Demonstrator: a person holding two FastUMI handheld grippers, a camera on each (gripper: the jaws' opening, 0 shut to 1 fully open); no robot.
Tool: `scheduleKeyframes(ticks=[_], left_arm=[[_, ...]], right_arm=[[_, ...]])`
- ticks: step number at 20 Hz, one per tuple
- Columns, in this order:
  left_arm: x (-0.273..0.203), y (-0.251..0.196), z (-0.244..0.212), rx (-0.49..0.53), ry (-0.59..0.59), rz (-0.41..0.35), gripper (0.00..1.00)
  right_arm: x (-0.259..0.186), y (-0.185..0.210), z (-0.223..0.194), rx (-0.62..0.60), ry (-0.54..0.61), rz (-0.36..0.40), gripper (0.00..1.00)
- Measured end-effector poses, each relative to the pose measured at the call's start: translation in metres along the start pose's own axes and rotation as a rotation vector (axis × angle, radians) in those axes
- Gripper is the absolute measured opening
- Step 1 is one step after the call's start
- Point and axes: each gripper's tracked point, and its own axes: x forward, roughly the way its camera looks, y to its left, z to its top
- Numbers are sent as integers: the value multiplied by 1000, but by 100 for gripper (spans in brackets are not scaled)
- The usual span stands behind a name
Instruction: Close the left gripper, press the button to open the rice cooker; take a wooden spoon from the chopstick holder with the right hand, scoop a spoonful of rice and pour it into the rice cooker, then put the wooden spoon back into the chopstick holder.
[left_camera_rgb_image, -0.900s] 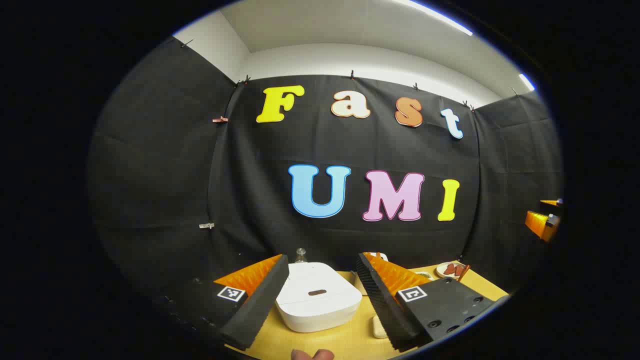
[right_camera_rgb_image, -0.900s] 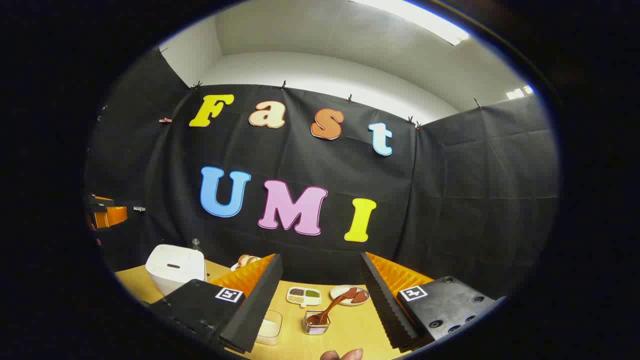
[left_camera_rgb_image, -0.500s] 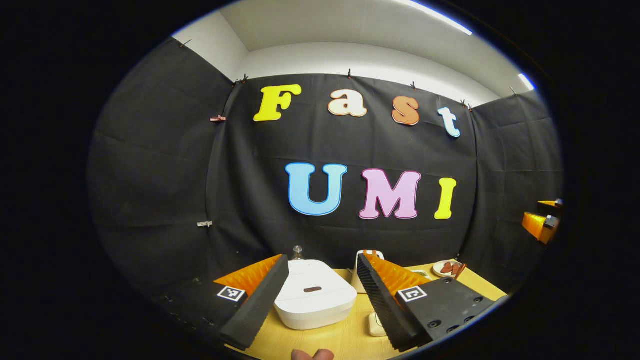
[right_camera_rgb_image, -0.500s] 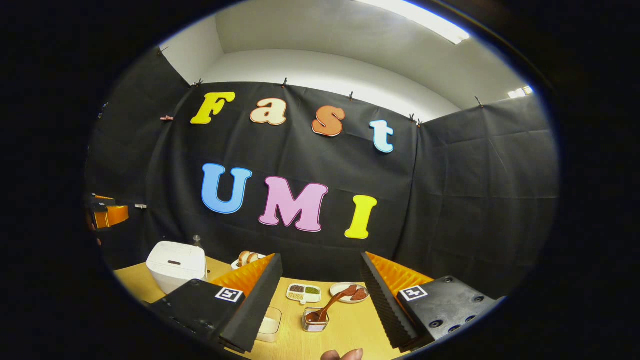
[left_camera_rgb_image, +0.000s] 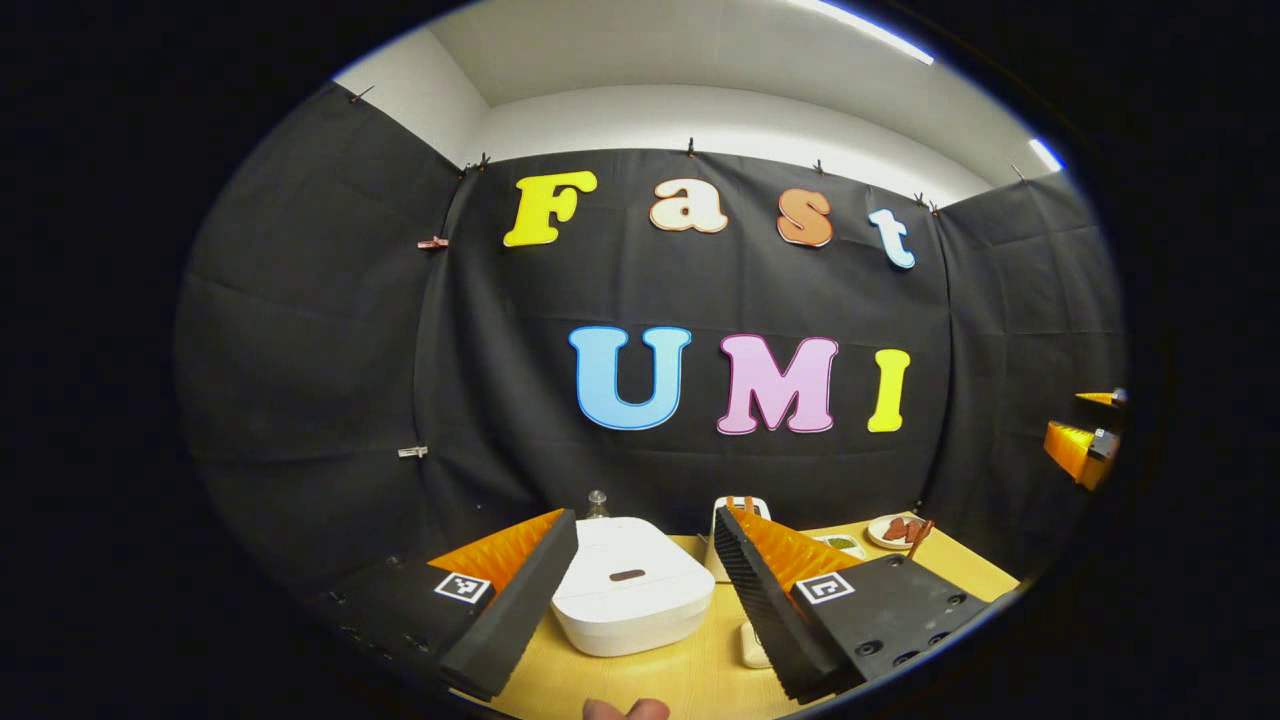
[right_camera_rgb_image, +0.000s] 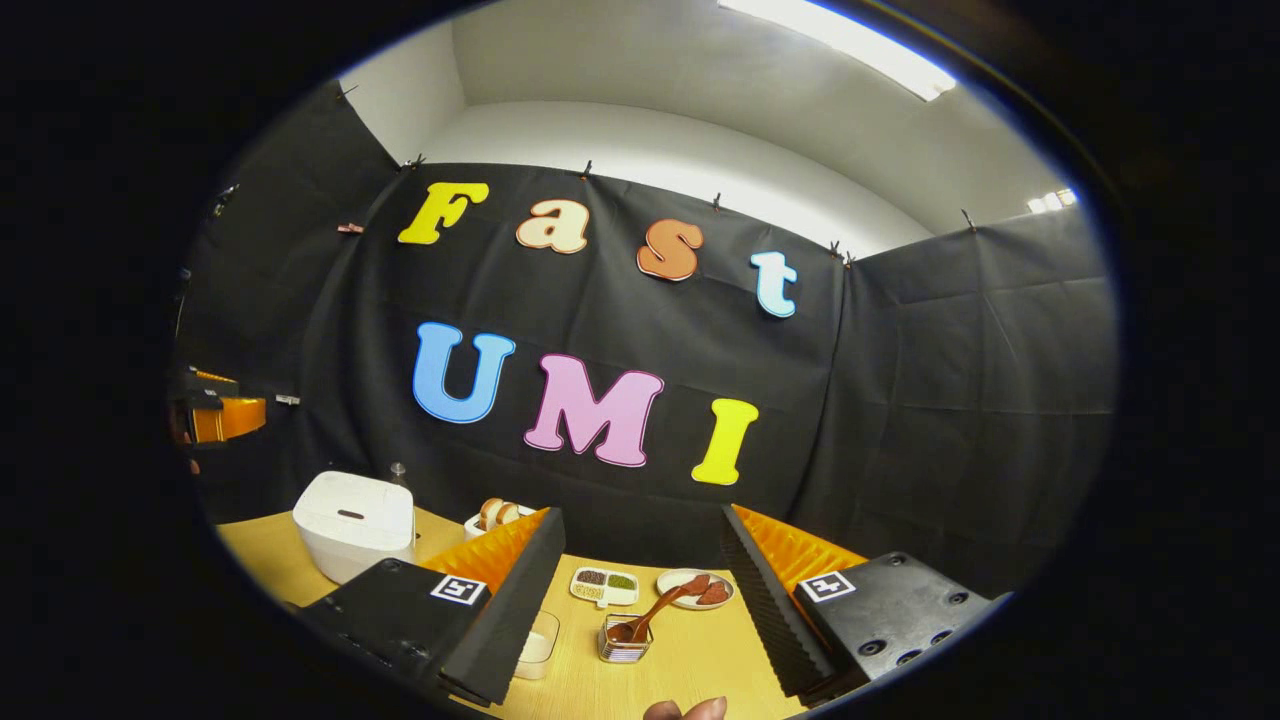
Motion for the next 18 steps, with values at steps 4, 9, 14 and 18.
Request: scheduleKeyframes(ticks=[4, 9, 14, 18], left_arm=[[-4, -4, 1, -1, -4, -32, 95], [-8, -49, -7, 43, 40, -345, 75], [-16, -61, -46, 202, 210, -584, 8], [-7, -50, -74, 283, 356, -693, 7]], right_arm=[[-5, -4, 1, 1, -1, -10, 97], [-7, -8, 3, -11, -8, -18, 97], [-12, -8, 0, -10, -13, -22, 97], [-17, -4, -11, -14, 5, -11, 97]])
